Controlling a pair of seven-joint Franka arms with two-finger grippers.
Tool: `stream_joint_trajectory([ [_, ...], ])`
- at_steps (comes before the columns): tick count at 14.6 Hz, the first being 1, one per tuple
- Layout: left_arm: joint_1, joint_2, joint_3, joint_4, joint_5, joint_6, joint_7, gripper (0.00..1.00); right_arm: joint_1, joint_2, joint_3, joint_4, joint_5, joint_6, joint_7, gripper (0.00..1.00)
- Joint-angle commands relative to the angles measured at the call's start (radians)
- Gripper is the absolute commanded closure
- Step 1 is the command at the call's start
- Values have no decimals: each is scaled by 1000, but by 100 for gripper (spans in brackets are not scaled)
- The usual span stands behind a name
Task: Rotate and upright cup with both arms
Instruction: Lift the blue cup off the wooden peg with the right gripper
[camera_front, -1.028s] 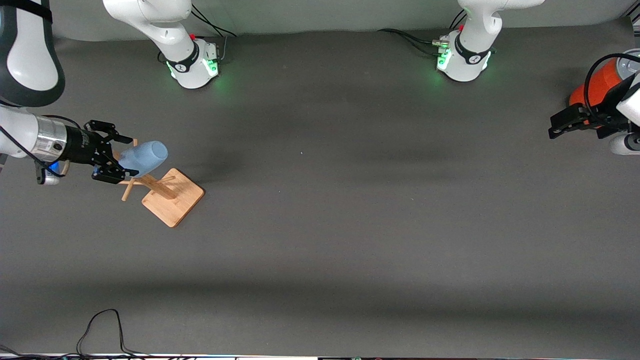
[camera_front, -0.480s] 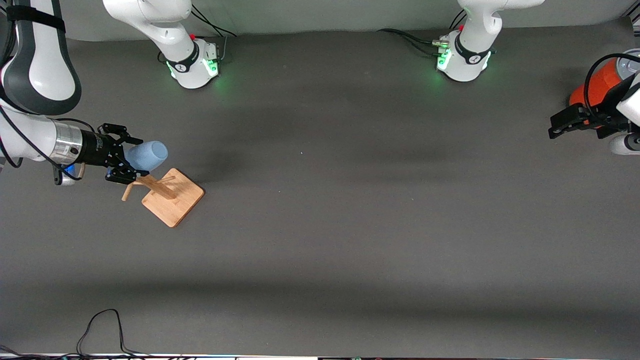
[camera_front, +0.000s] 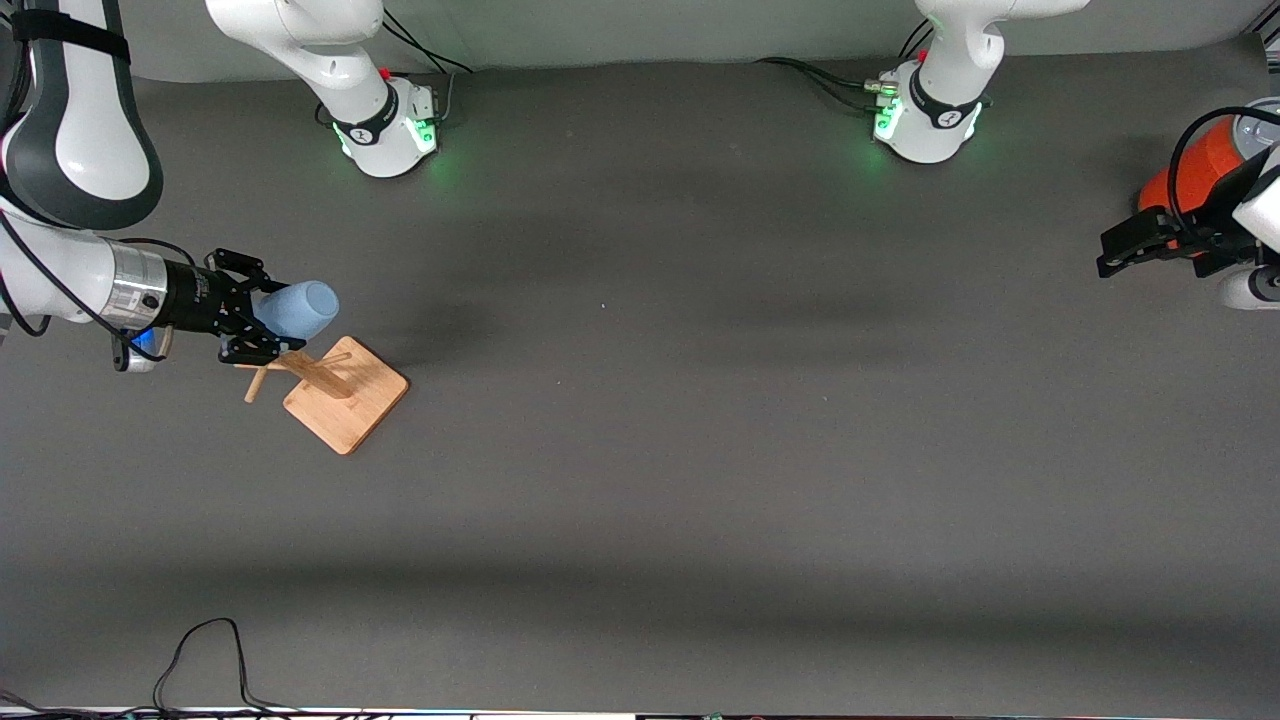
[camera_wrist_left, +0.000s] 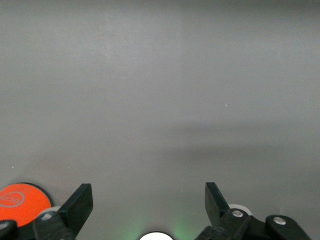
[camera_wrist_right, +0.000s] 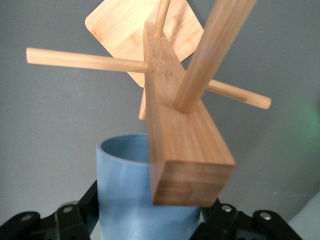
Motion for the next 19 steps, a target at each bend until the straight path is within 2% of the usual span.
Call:
stream_joint_trajectory([
  [1, 5, -8, -2, 2, -7, 2, -9, 0, 3, -12, 1, 21, 29, -11, -19, 39],
  [5, 5, -8, -4, 2, -9, 2, -9, 0, 4, -17, 22, 81, 29, -63, -4, 46],
  [8, 5, -8, -2, 2, -7, 2, -9, 0, 4, -31, 51, 103, 35, -71, 12, 46],
  [11, 5, -8, -2, 2, -9, 2, -9, 0, 6, -37, 65, 138, 105, -86, 53, 46],
  [15, 5, -8, -4, 2, -9, 2, -9, 0, 4, -31, 203, 210, 122, -80, 185, 46],
  [19, 5, -8, -2, 2, -7, 2, -9, 0, 4, -14, 391, 220, 104, 83, 320, 46],
])
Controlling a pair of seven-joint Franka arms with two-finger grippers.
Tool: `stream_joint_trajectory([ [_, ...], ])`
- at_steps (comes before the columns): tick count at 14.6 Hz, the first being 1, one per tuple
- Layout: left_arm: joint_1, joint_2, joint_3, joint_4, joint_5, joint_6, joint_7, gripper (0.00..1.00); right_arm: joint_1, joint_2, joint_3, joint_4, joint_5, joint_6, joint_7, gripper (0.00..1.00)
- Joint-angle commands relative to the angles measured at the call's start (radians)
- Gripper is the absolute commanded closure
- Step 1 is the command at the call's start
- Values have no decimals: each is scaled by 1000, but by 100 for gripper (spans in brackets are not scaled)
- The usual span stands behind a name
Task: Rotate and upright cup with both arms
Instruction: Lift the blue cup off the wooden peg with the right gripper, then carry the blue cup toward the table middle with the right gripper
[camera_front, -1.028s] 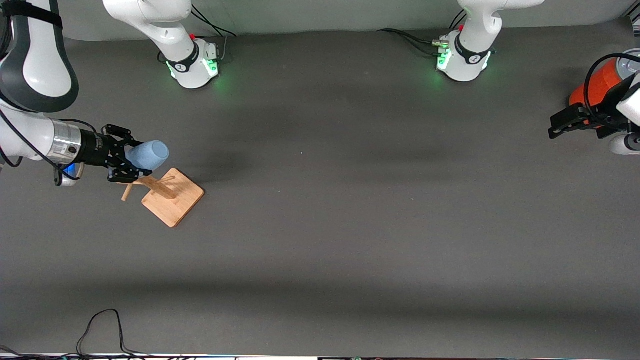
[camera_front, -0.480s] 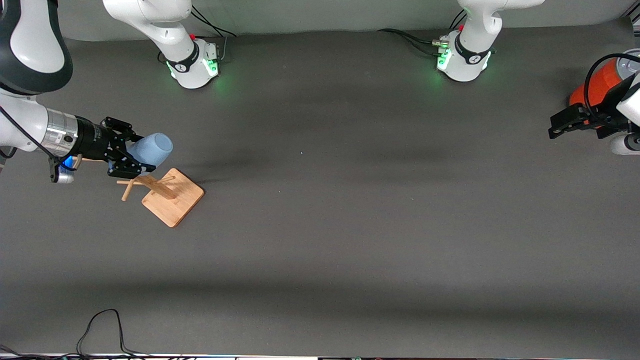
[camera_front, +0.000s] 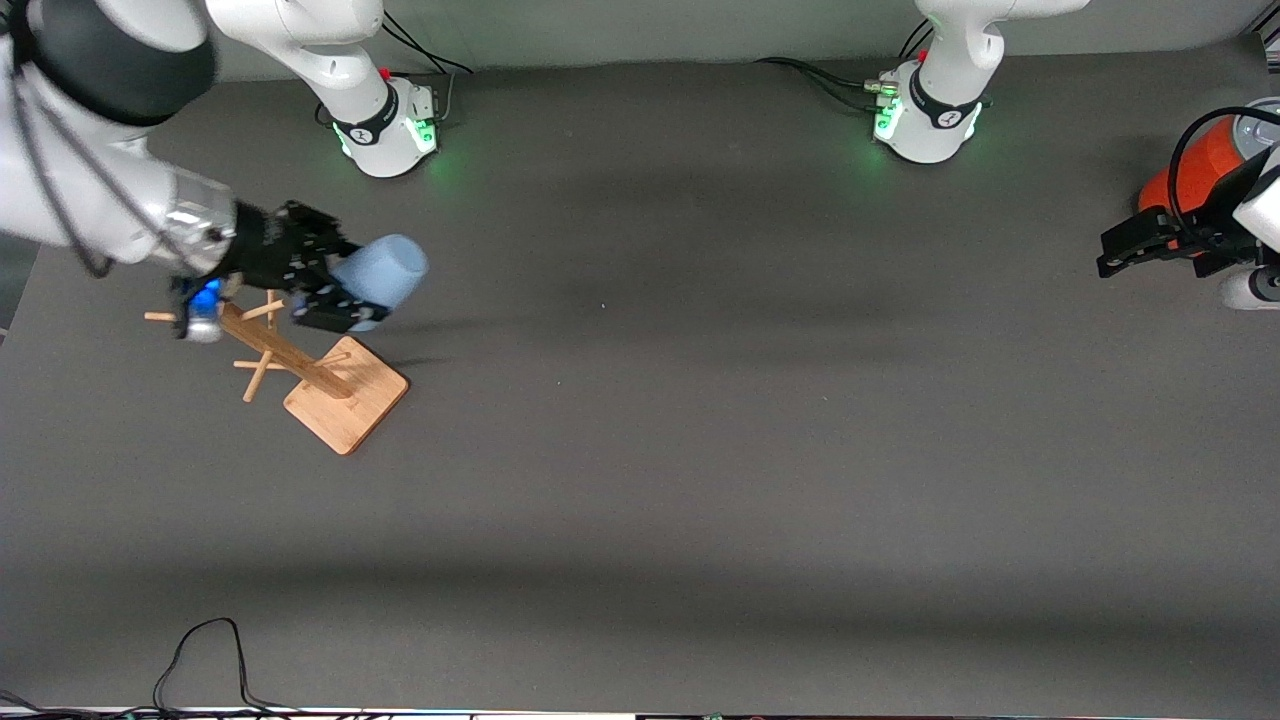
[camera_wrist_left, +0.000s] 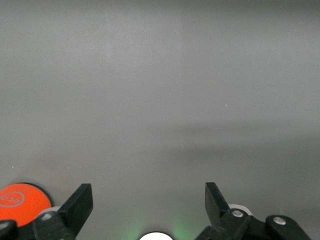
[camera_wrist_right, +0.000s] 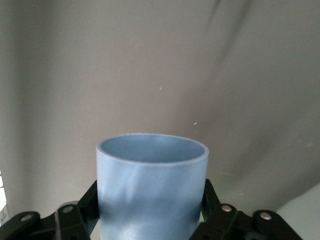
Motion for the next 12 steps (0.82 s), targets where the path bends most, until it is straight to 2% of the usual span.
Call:
stream_joint_trajectory([
  [1, 4, -8, -2, 2, -7, 2, -9, 0, -3, 25, 119, 15, -11, 114, 103, 46],
  [3, 4, -8, -2, 2, -7, 2, -9, 0, -2, 60, 213, 14, -79, 203, 207, 46],
  [8, 4, -8, -4, 2, -7, 2, -11, 0, 16, 205, 451, 12, -352, 371, 506, 46],
  [10, 4, -8, -4, 2, -7, 2, -11, 0, 56, 289, 514, 11, -525, 411, 661, 46],
  [12, 4, -8, -4, 2, -7, 2, -11, 0, 157, 384, 522, 12, -711, 422, 813, 46],
])
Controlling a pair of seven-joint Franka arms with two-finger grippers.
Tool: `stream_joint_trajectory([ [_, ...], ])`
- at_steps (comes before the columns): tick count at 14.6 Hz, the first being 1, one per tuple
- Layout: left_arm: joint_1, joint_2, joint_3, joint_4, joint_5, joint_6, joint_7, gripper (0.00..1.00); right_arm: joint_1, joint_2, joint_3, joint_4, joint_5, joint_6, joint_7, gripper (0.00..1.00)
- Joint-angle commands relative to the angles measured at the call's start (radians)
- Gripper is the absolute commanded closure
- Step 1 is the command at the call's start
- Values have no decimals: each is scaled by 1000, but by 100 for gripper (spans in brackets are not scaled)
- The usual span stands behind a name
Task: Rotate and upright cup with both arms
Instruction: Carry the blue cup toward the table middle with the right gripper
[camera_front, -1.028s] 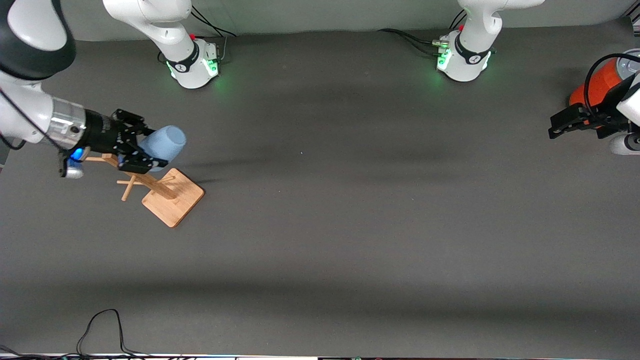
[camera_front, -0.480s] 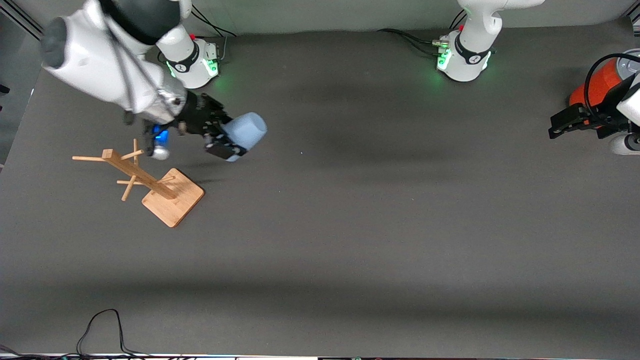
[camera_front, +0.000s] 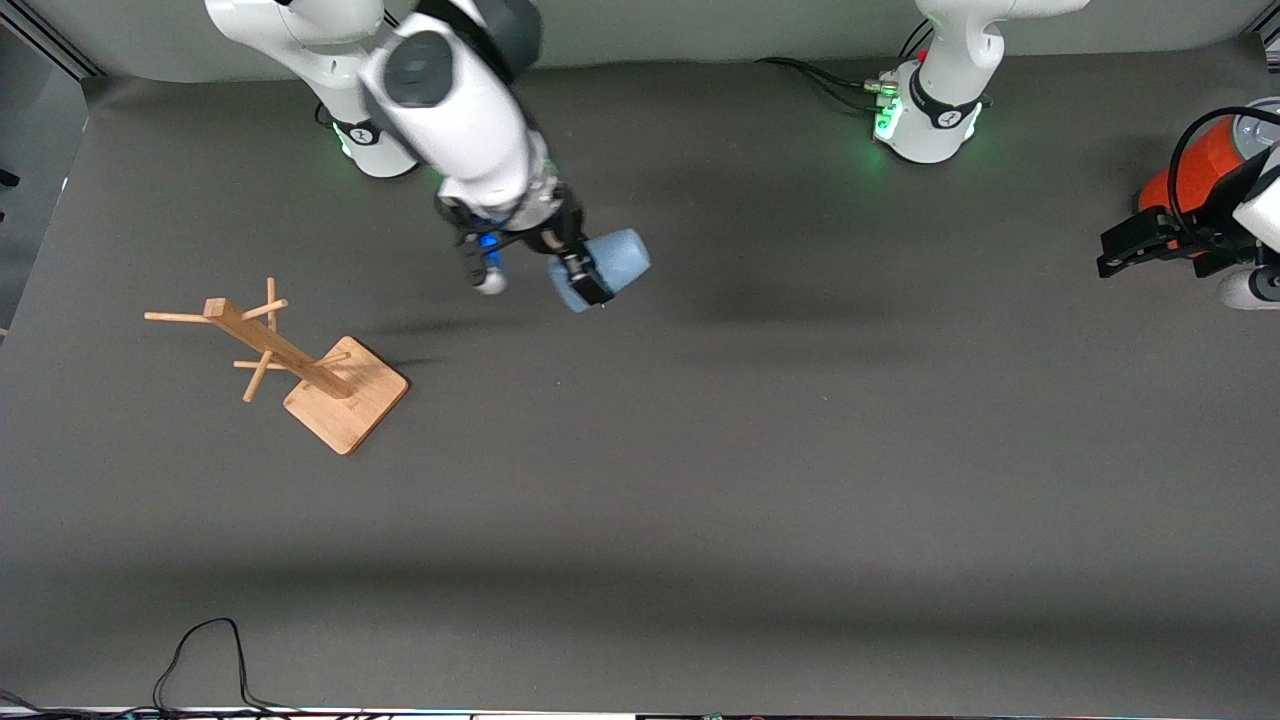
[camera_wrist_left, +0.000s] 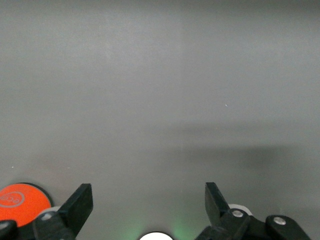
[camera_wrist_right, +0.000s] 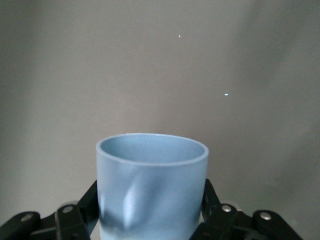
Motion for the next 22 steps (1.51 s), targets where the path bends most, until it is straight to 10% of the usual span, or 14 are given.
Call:
stream_joint_trajectory([
  [1, 3, -8, -2, 2, -7, 2, -11, 0, 109, 150, 13, 24, -232, 26, 200, 46],
  [6, 3, -8, -3, 2, 1, 0, -12, 0, 197, 364, 10, 32, -494, 28, 467, 46],
  [17, -7, -1, -6, -3, 8, -2, -12, 0, 241, 590, -16, 62, -652, 29, 666, 44],
  [18, -9, 2, -6, -3, 8, -2, -12, 0, 241, 593, -16, 64, -655, 29, 666, 34],
  [19, -11, 3, -6, -3, 8, 0, -12, 0, 244, 592, -16, 67, -657, 29, 664, 3],
  [22, -12, 9, -10, -3, 5, 0, -12, 0, 255, 590, -12, 107, -660, 20, 652, 0],
])
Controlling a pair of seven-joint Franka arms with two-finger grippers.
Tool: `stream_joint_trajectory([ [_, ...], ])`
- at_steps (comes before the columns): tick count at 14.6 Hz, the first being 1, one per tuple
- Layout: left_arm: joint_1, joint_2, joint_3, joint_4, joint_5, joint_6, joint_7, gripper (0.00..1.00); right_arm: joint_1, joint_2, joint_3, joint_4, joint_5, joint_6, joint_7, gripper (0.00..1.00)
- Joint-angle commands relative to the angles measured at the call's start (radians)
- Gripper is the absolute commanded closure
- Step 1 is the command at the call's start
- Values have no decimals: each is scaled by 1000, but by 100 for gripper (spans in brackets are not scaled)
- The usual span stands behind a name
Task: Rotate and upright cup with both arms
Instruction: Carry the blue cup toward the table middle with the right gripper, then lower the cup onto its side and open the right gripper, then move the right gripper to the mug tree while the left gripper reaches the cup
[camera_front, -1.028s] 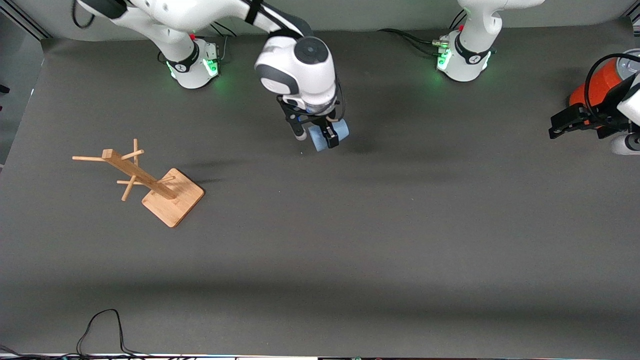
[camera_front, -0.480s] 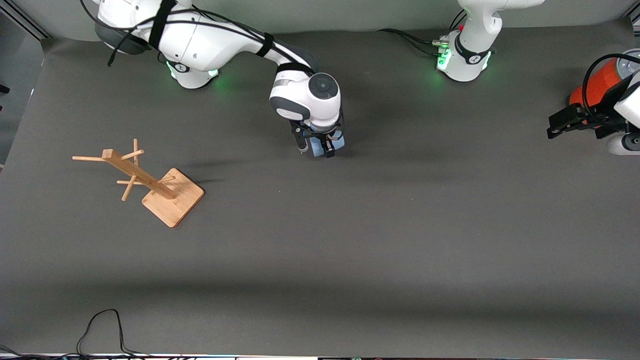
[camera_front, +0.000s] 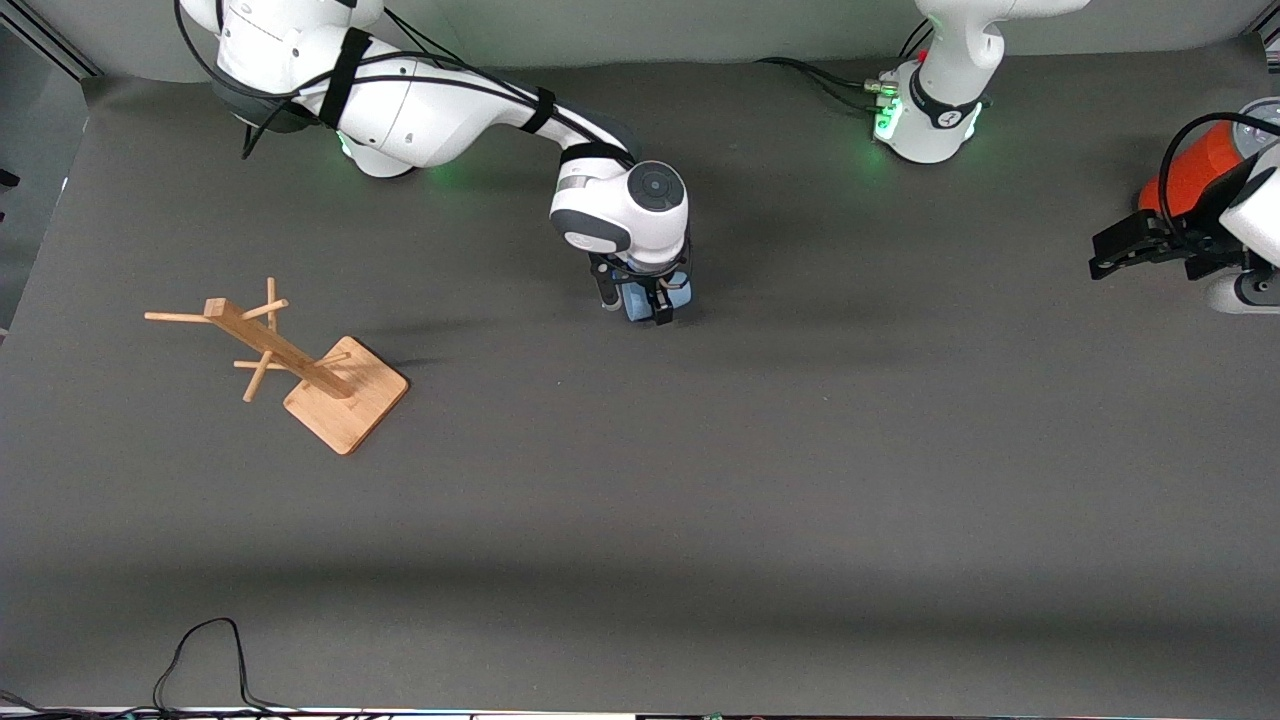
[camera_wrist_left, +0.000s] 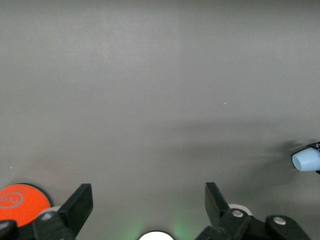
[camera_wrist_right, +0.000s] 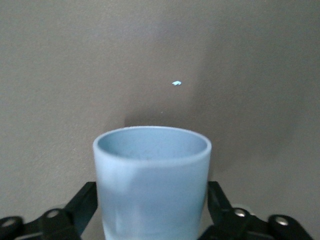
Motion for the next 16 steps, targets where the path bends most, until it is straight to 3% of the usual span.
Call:
stream_joint_trajectory([
  [1, -10, 1, -1, 0, 3, 0, -14, 0, 19, 11, 5, 74, -27, -15, 19, 0],
  [5, -12, 1, -2, -2, 3, -1, -18, 0, 8, -3, 112, 195, -12, -170, -12, 0],
  [8, -21, 1, -4, -6, -2, -3, -36, 0, -56, -20, 221, 298, 77, -367, -158, 0],
  [12, -35, 1, -5, -12, -4, 0, -47, 0, -153, -130, 215, 316, 201, -428, -393, 0],
  [16, -71, 4, -8, -47, -7, 22, -102, 0, -324, -238, 212, 318, 313, -485, -738, 0],
])
